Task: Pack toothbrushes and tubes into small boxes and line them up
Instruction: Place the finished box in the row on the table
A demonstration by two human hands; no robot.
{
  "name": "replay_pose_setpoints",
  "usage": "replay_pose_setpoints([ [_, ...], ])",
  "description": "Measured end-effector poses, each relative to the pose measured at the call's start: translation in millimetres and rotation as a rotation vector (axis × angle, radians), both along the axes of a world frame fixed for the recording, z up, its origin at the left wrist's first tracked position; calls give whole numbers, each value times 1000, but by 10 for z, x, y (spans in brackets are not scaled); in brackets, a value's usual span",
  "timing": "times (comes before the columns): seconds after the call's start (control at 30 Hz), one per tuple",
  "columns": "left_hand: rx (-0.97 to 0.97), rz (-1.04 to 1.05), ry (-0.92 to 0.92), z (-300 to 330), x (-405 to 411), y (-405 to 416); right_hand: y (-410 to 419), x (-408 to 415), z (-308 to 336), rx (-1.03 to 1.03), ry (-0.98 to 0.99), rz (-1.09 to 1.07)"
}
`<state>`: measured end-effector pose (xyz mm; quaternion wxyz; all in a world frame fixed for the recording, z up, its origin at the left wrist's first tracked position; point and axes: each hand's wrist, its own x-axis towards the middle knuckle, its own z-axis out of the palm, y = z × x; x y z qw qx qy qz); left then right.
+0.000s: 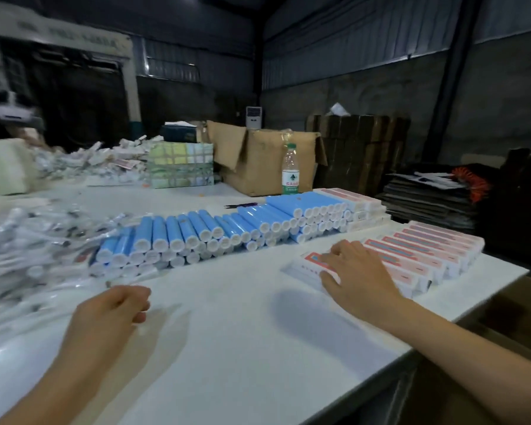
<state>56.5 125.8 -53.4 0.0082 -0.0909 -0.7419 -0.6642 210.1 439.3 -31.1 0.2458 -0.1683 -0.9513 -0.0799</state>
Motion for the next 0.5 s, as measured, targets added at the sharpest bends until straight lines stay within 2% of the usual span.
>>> replay_pose_setpoints([
  [0.07, -132, -39, 82, 51, 139, 26, -337, -254, 66, -92, 87, 216],
  [0.17, -247, -74, 119, -3, 117, -5, -886, -706, 73, -216, 20, 401],
  [0.37, -292, -108, 141, -50, 67, -53, -1596, -1331, -166, -263, -152, 512],
  [0.5, -321, -113, 121, -48, 36, -52, -1580, -1410, -303, -275, -115, 534],
])
